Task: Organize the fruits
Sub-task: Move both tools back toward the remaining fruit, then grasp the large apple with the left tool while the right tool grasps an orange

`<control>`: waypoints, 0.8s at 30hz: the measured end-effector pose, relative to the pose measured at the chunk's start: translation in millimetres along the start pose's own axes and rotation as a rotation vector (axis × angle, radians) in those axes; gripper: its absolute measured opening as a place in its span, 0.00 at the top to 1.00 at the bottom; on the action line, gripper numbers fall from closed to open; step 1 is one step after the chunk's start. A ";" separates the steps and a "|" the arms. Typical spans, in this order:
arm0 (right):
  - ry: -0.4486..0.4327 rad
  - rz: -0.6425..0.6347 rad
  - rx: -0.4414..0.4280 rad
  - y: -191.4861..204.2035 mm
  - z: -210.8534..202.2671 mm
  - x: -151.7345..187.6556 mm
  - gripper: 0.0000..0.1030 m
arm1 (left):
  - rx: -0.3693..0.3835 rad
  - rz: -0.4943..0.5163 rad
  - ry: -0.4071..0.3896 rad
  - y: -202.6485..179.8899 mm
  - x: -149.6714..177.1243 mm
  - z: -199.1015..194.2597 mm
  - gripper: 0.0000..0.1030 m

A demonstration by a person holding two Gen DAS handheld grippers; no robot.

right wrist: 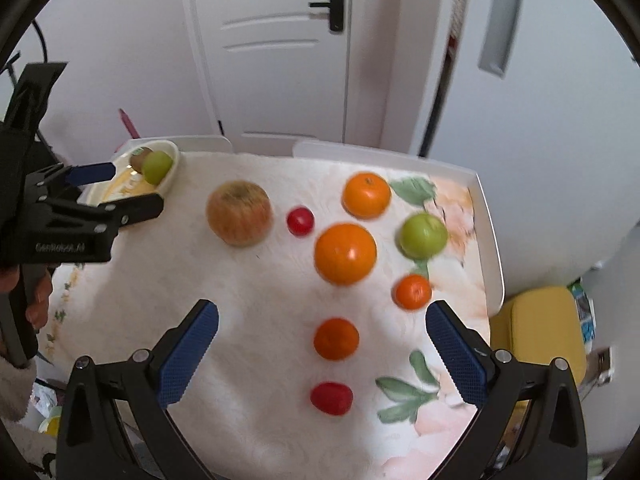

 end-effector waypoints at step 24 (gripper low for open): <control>0.084 0.250 0.123 -11.1 60.2 60.5 0.17 | 0.204 0.178 0.104 -44.5 13.2 104.6 0.21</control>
Point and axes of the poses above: each gripper's, at about its wrist camera, not at the fingertips, and z roughly the way its jaws point, y to its left, x to its underside, the point moved 5 cm from there along z, roughly the way its jaws point, and after that the axes turned 13 degrees about -y, right-handed, at the moved point
